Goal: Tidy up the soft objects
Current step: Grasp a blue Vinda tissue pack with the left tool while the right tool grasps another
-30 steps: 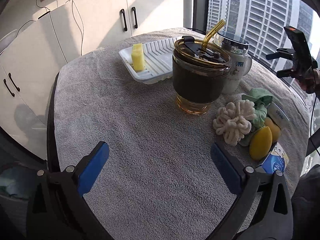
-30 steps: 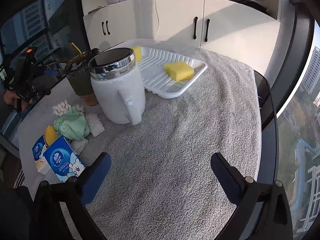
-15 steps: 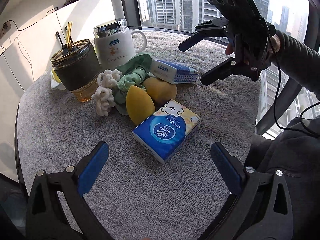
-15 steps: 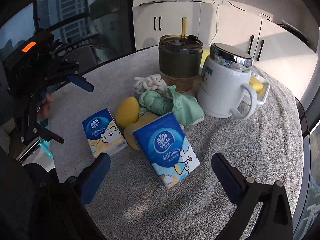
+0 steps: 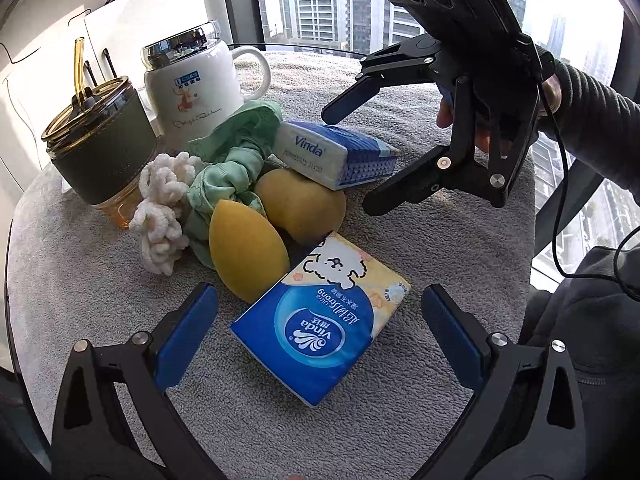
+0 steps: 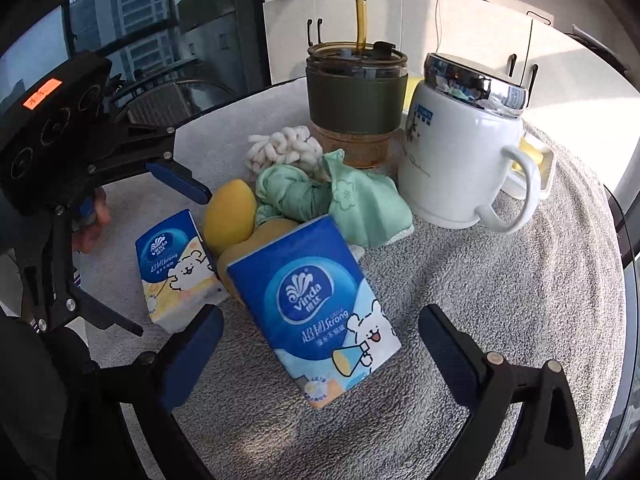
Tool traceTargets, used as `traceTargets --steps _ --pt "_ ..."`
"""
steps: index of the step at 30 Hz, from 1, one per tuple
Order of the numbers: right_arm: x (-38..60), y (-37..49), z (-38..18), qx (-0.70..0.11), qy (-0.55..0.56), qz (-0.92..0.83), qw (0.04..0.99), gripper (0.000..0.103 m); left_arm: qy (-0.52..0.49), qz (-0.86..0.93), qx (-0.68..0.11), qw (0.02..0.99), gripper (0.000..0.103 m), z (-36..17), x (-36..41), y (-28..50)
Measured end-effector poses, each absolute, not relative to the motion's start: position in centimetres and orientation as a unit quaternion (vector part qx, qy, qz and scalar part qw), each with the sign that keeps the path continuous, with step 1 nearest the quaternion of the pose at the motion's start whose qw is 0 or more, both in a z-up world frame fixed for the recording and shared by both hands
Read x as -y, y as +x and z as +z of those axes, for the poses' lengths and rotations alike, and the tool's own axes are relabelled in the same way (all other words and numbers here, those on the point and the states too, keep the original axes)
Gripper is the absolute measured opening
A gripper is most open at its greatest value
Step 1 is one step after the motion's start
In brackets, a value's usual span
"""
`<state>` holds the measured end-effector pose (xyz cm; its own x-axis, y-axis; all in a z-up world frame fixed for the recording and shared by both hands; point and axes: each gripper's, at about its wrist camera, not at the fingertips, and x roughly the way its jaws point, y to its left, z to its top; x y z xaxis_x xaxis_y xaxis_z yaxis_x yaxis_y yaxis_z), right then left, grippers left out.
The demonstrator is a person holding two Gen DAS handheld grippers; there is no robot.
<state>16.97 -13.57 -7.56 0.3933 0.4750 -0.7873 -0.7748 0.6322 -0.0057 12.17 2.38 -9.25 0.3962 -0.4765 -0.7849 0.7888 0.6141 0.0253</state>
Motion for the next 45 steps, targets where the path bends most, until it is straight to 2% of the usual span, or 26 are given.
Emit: traceTargets --steps 6,10,14,16,19,26,34,45 --pt "13.4 17.7 -8.0 -0.398 -0.197 0.392 0.805 0.092 0.203 -0.394 -0.398 0.803 0.101 -9.9 -2.1 12.8" --pt "13.6 18.1 -8.6 -0.403 -0.199 0.396 0.801 0.081 0.187 -0.407 -0.404 0.798 0.093 -9.9 -2.7 12.9" --pt "13.9 17.9 -9.0 -0.404 -0.203 0.400 0.797 0.081 0.200 -0.407 -0.396 0.799 0.091 -10.0 -2.6 12.5" --pt "13.8 17.6 -9.2 -0.402 -0.209 0.400 0.797 0.076 0.201 -0.409 -0.392 0.799 0.086 -9.9 -2.6 12.5" --pt "13.6 17.4 -9.3 -0.402 -0.216 0.398 0.796 0.068 0.195 -0.411 -0.389 0.801 0.084 -9.9 -2.8 12.2" --pt "13.3 16.1 -9.5 -0.401 -0.219 0.406 0.792 0.064 0.195 -0.402 -0.378 0.811 0.080 -10.0 -3.4 11.3" --pt "13.8 14.5 -9.6 -0.404 -0.226 0.373 0.804 0.061 0.183 -0.385 -0.381 0.820 0.068 -10.0 -4.0 11.0" --pt "15.2 14.2 -9.4 -0.424 -0.220 0.329 0.814 0.057 0.185 -0.358 -0.380 0.832 0.064 -9.9 -3.6 10.6"
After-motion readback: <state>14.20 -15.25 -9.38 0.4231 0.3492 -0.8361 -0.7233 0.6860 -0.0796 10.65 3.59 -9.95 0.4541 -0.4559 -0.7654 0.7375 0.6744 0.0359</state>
